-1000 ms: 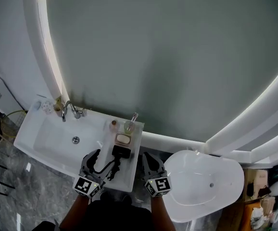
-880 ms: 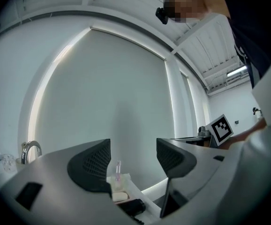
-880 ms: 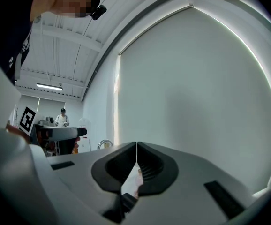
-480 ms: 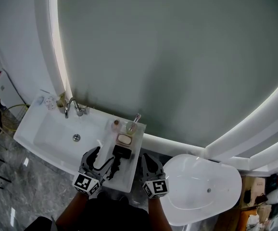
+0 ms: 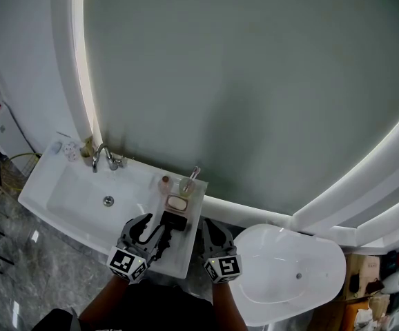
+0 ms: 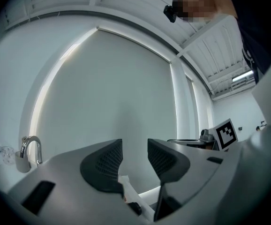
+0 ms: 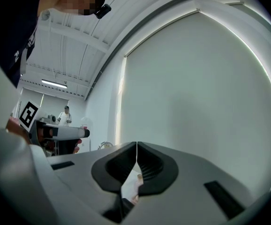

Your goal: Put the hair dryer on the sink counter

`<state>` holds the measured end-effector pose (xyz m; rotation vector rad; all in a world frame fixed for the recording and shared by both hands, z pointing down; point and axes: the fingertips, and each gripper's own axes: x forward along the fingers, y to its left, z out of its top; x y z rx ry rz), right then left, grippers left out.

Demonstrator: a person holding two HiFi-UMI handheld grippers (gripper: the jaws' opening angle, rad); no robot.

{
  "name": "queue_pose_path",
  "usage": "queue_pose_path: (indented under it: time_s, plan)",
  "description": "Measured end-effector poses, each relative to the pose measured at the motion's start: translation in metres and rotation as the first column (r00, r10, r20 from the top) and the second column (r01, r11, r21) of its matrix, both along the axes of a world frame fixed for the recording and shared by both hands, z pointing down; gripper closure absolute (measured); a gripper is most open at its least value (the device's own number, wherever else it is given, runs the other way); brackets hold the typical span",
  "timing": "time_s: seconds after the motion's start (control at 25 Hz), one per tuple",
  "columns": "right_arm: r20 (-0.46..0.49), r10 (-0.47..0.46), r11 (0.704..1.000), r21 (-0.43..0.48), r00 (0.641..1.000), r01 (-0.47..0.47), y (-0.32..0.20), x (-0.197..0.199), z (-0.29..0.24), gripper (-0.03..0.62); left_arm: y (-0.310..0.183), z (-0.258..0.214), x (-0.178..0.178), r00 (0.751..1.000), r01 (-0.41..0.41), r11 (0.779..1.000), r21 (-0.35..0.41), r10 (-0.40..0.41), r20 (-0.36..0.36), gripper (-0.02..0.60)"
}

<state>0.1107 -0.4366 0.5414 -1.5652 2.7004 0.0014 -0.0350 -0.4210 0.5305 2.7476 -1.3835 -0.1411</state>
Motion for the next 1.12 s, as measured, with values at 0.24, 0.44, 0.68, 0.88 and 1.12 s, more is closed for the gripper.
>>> queue_pose_path:
  time_s: [0.24,0.44,0.68,0.88,1.12]
  plan:
    - [0.015,-0.004,1.000,0.004,1.000,0.004,-0.003,0.000,-0.002,0.565,-0.002,0.007,0.000,1.000,0.021,1.000,-0.023,-0.021,0.016,0.546]
    - [0.009,-0.021,1.000,0.017,1.000,0.021,0.001,-0.003,-0.009,0.565,-0.003,0.008,-0.006,0.998,0.055,0.997,-0.046,-0.054,0.014,0.557]
    - [0.016,-0.023,1.000,0.001,1.000,0.023,0.004,-0.006,-0.006,0.565,0.000,0.007,-0.008,0.999,0.048,0.998,-0.044,-0.047,0.020,0.557]
    - [0.019,-0.024,1.000,-0.009,1.000,0.025,0.006,-0.009,-0.004,0.566,0.002,0.008,-0.010,0.999,0.038,0.998,-0.043,-0.037,0.029,0.557]
    - [0.020,-0.030,0.999,-0.011,0.999,0.031,0.007,-0.012,-0.003,0.566,0.003,0.008,-0.014,0.999,0.038,0.998,-0.043,-0.037,0.031,0.557]
